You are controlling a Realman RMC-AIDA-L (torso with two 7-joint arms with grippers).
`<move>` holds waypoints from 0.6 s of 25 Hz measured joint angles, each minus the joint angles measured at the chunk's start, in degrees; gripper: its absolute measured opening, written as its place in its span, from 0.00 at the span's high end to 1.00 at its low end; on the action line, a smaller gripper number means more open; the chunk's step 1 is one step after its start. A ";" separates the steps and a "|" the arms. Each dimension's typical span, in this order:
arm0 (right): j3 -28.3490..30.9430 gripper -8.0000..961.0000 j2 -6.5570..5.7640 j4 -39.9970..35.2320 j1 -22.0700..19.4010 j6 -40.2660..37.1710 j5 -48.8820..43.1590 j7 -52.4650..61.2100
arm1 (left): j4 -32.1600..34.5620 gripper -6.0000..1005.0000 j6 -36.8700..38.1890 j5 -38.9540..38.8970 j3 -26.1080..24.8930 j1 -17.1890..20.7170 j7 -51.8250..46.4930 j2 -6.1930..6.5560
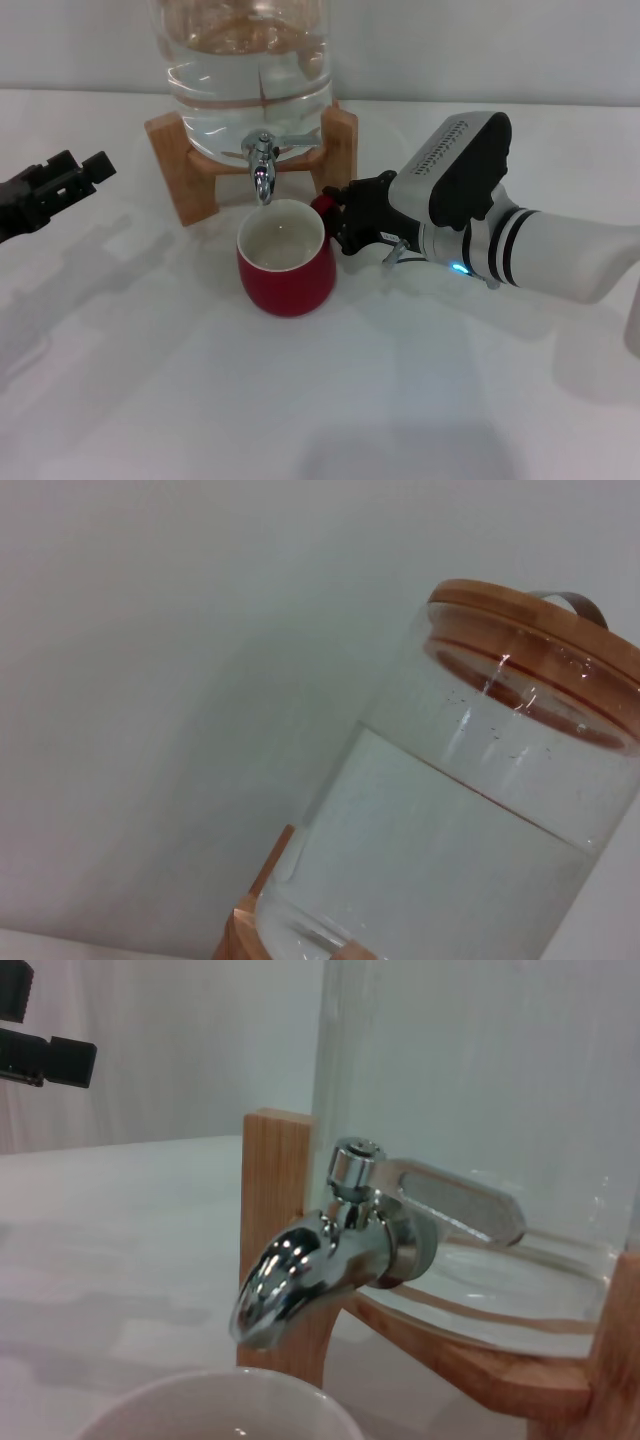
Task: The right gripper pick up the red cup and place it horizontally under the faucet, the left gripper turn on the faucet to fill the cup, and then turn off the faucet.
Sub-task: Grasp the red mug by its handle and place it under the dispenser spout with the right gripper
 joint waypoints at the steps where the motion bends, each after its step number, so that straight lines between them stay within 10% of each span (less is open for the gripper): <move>1: -0.02 0.84 0.00 -0.04 0.05 -0.07 -0.04 0.01 | 0.00 0.11 -0.01 0.00 0.00 0.00 0.00 0.00; 15: -1.02 0.83 0.00 -0.95 -0.73 0.15 0.20 0.44 | -0.16 0.11 0.00 0.00 0.00 0.02 0.00 0.00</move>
